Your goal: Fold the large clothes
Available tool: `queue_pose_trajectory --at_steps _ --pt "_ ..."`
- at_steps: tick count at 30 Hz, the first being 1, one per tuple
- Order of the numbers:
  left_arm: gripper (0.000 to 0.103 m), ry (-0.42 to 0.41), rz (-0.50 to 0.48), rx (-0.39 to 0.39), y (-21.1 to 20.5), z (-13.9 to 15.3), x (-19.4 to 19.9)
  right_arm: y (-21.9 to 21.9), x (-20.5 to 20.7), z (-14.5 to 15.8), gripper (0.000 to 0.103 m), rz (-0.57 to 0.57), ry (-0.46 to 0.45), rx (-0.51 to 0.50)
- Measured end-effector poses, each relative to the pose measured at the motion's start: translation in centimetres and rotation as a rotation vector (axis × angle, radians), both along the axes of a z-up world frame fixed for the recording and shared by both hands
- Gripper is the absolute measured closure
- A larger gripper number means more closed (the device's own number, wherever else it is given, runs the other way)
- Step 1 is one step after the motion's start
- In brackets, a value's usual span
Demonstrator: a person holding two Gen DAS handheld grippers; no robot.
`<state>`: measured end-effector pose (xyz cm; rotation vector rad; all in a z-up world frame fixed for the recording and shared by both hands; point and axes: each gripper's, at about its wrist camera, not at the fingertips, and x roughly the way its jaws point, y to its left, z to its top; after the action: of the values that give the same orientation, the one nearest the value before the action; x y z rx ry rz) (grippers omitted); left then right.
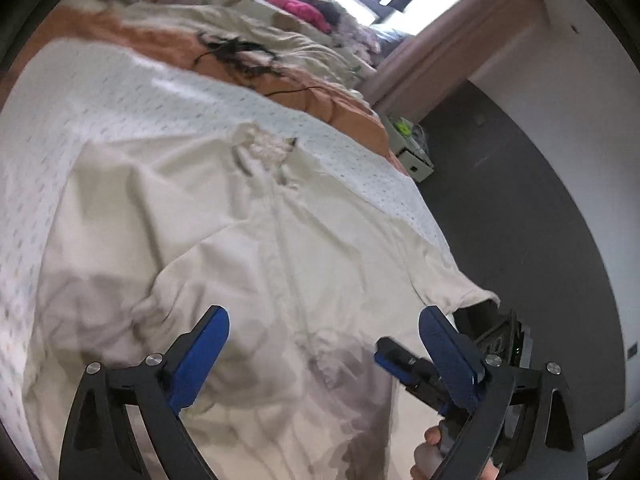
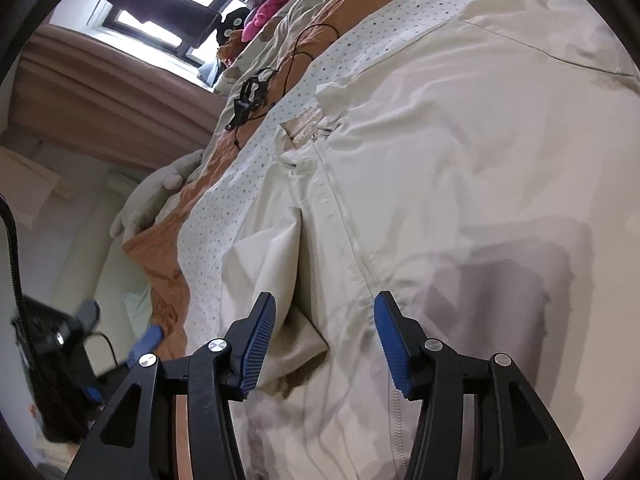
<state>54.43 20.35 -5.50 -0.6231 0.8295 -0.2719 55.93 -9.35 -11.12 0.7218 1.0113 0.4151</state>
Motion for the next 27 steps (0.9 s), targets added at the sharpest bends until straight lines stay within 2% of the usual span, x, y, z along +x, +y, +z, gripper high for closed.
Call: queue_pose_trajectory --at_steps 7,11,15,18,22,27 --pt "0.007 0.018 0.192 0.083 5.4 -0.8 -5.5 3.4 -0.6 1.5 0.051 0.091 -0.090 -0.042" --pt "0.016 0.043 0.263 0.111 7.9 -1.9 -8.5 7.3 -1.6 3.1 0.051 0.213 -0.165 -0.048" --pt "0.024 0.070 0.309 0.133 9.9 -3.1 -11.4 11.8 -3.0 3.6 0.038 0.312 -0.233 -0.105" --pt "0.025 0.089 0.350 0.144 11.3 -3.8 -13.5 14.8 -3.5 2.8 0.038 0.374 -0.222 -0.150" --pt "0.028 0.111 0.398 0.153 12.9 -4.6 -16.3 17.8 -4.2 1.4 0.038 0.424 -0.227 -0.327" --pt "0.028 0.108 0.464 0.129 14.5 -5.5 -19.9 19.3 -4.2 -1.0 0.030 0.419 -0.238 -0.543"
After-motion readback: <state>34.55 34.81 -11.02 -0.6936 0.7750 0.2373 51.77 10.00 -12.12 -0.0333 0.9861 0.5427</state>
